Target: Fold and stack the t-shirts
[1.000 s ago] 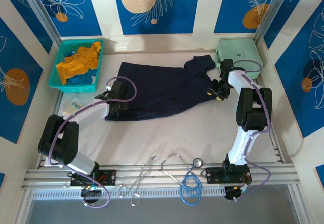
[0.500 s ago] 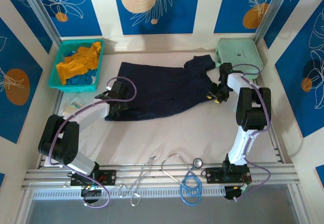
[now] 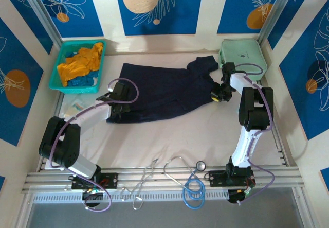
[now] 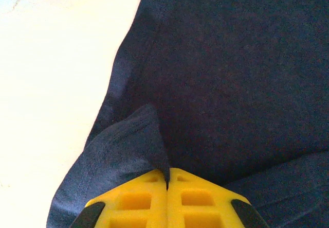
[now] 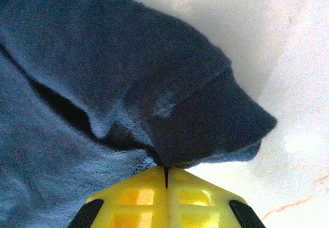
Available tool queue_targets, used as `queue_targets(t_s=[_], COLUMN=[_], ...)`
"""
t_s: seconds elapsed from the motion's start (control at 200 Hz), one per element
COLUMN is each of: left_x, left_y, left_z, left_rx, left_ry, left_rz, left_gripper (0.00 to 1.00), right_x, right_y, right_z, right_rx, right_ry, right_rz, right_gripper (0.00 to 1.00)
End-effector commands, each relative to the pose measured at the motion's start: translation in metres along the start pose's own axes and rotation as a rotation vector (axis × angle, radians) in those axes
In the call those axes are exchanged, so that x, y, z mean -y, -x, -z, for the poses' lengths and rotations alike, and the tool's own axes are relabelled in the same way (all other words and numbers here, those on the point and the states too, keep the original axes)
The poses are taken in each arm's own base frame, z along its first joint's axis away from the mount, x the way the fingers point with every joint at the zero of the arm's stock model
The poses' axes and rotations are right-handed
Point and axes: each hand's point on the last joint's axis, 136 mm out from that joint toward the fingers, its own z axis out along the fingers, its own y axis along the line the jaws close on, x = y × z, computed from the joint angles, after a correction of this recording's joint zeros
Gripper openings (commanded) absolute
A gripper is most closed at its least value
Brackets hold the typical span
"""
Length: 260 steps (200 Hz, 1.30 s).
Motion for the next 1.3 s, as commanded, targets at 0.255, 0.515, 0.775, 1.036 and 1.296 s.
queue_targets(t_s=[0.255,0.515,0.775,1.036,1.296], left_x=[0.0,0.0,0.004,0.003,0.006], left_y=[0.007,0.004,-0.001,-0.005,-0.005], left_z=[0.003,0.002,-0.001,-0.002,-0.006], left_rx=[0.011,0.007,-0.007,-0.011,-0.021], left_ry=[-0.006,-0.01,-0.032,-0.029,-0.037], left_rz=[0.008,0.007,0.007,0.006,0.006], left_gripper=[0.0,0.0,0.0,0.0,0.0], right_x=[-0.021,-0.006,0.02,0.025,0.031], right_y=[-0.008,-0.038,-0.066,-0.075,-0.067], right_z=[0.057,0.113,0.098,0.078,0.077], right_rx=[0.06,0.123,0.085,0.03,0.047], right_ry=[0.062,0.041,-0.008,-0.031,-0.084], right_rz=[0.023,0.033,0.003,-0.012,0.009], right_gripper=[0.0,0.0,0.0,0.42,0.44])
